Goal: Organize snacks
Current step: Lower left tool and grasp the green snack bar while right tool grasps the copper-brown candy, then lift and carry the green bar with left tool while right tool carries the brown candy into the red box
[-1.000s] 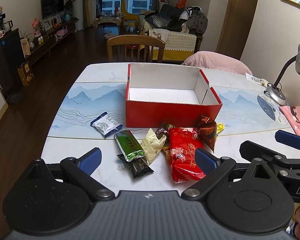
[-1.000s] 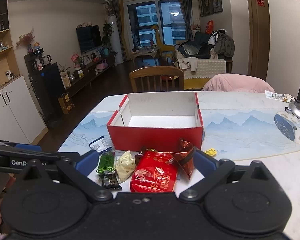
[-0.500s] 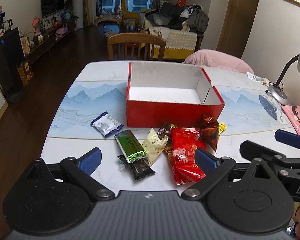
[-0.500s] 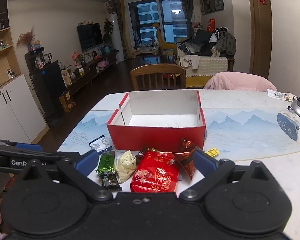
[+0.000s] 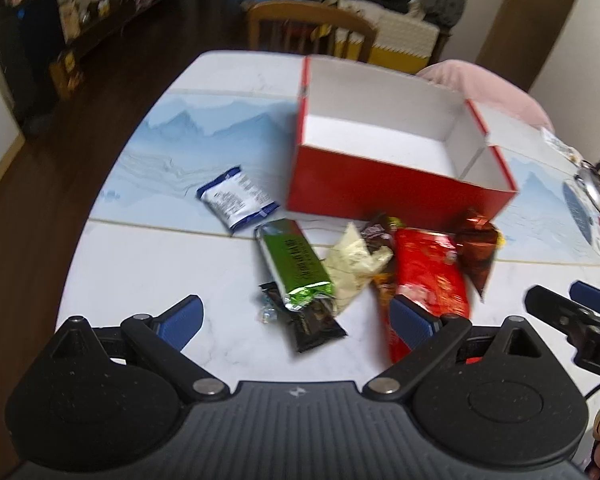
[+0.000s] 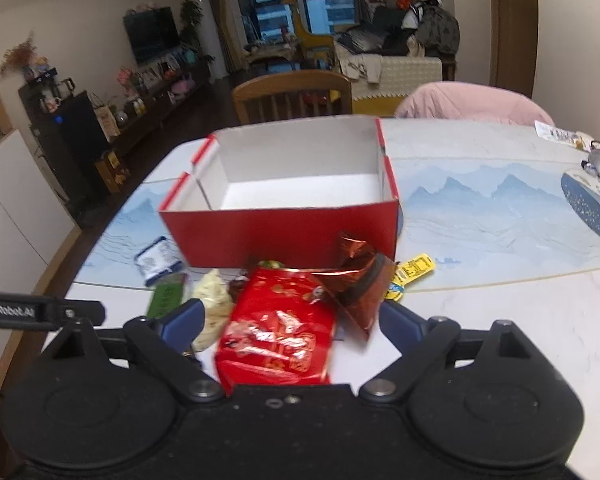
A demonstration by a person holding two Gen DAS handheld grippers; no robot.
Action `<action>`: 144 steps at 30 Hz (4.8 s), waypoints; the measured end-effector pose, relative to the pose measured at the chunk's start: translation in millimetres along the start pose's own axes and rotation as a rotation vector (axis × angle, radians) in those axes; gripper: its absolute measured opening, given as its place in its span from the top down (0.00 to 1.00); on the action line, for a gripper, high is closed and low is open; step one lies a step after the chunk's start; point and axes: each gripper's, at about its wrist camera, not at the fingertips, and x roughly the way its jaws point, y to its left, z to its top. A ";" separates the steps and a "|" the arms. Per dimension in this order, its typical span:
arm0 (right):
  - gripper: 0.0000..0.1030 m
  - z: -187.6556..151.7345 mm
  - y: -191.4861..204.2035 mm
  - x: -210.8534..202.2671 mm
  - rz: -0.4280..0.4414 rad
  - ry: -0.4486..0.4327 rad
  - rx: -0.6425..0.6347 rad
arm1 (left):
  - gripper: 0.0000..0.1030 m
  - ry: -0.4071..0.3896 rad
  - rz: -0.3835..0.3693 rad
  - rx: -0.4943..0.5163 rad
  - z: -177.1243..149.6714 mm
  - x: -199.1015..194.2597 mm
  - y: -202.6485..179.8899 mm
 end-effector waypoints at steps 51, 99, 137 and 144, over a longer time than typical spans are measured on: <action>0.59 31.4 -82.3 134.5 -0.042 0.204 0.455 | 0.51 0.326 -0.097 -0.365 49.1 166.2 44.7; 0.22 4.3 -66.6 60.3 -0.196 0.085 0.412 | 0.60 0.166 -0.173 -0.150 34.9 78.0 55.9; 0.59 6.2 -78.8 100.7 -0.074 0.236 0.194 | 0.60 0.129 -0.103 -0.152 40.6 67.5 22.3; 0.59 54.6 -61.8 75.3 -0.038 0.173 0.145 | 0.60 0.088 -0.132 -0.113 69.9 44.4 11.3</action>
